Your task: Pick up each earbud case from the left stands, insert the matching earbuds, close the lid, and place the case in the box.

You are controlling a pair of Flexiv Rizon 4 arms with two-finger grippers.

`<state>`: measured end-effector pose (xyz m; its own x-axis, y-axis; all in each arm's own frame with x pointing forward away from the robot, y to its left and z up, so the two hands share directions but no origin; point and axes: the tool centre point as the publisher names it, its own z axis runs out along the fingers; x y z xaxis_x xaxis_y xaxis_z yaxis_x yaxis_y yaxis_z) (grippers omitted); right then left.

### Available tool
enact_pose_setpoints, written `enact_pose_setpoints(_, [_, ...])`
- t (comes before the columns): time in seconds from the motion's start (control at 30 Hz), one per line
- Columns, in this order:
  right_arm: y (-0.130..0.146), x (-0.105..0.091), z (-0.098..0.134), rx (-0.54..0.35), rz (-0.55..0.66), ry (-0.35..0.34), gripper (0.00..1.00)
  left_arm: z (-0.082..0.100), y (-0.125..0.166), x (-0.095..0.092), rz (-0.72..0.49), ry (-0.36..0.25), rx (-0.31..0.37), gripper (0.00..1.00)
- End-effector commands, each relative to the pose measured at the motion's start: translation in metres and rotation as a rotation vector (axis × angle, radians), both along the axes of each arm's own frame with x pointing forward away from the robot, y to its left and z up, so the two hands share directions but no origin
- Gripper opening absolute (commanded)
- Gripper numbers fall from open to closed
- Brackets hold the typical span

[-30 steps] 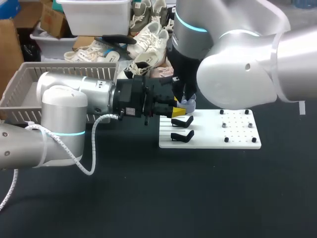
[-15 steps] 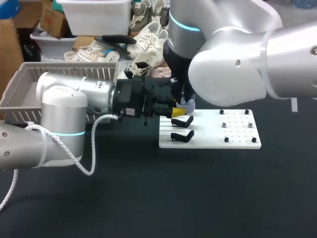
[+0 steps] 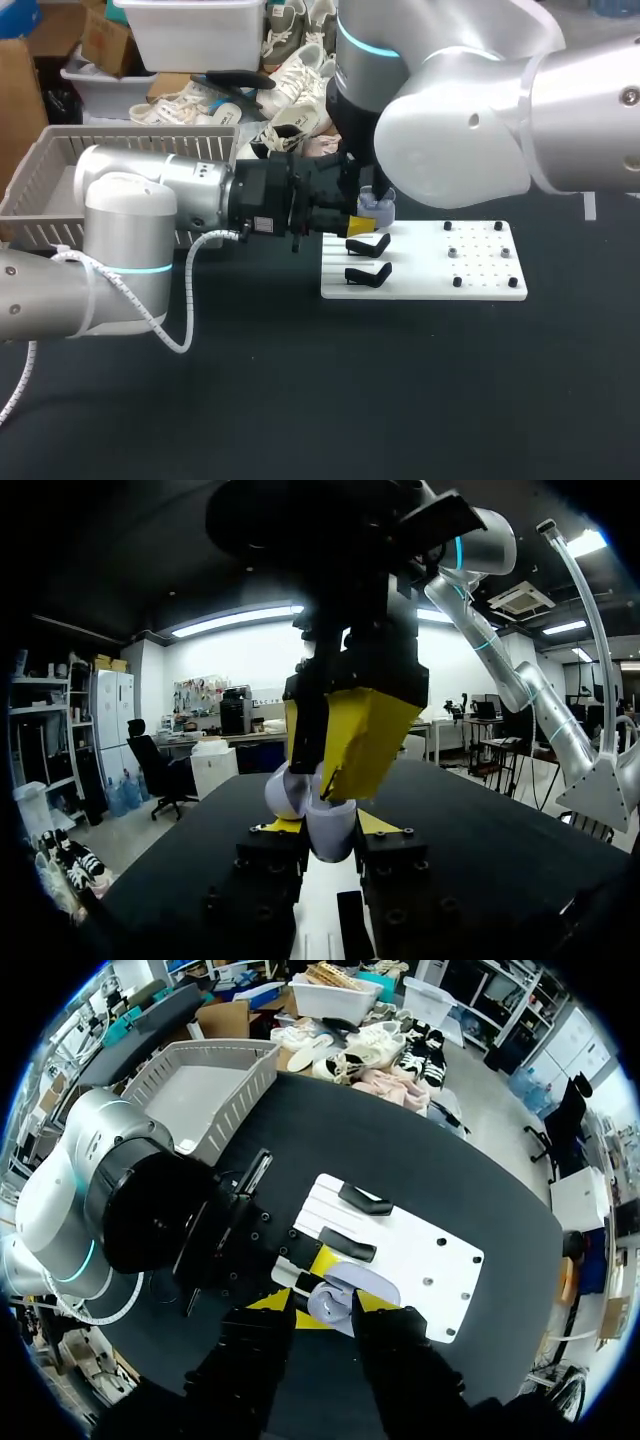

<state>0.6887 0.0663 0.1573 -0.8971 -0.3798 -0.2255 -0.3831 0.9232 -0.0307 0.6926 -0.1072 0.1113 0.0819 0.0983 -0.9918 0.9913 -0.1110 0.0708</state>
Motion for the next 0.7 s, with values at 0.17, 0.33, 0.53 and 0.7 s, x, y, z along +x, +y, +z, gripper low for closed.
enact_pose_setpoints(0.17, [-0.004, -0.006, 0.003, -0.002, -0.008, -0.011, 0.41, 0.0, 0.0, 0.0, 0.0, -0.001, 0.0, 0.0])
enact_pose_setpoints(0.33, [-0.007, -0.007, 0.012, 0.007, -0.015, -0.036, 0.42, 0.0, 0.0, 0.0, 0.0, -0.001, 0.0, 0.0])
enact_pose_setpoints(0.53, [-0.03, 0.018, 0.025, -0.035, -0.091, -0.098, 0.89, 0.0, 0.0, 0.0, 0.0, -0.001, 0.0, 0.0])
enact_pose_setpoints(0.7, [-0.044, 0.038, 0.033, -0.065, -0.131, -0.13, 1.0, 0.0, 0.0, 0.0, 0.0, -0.001, 0.0, 0.0])
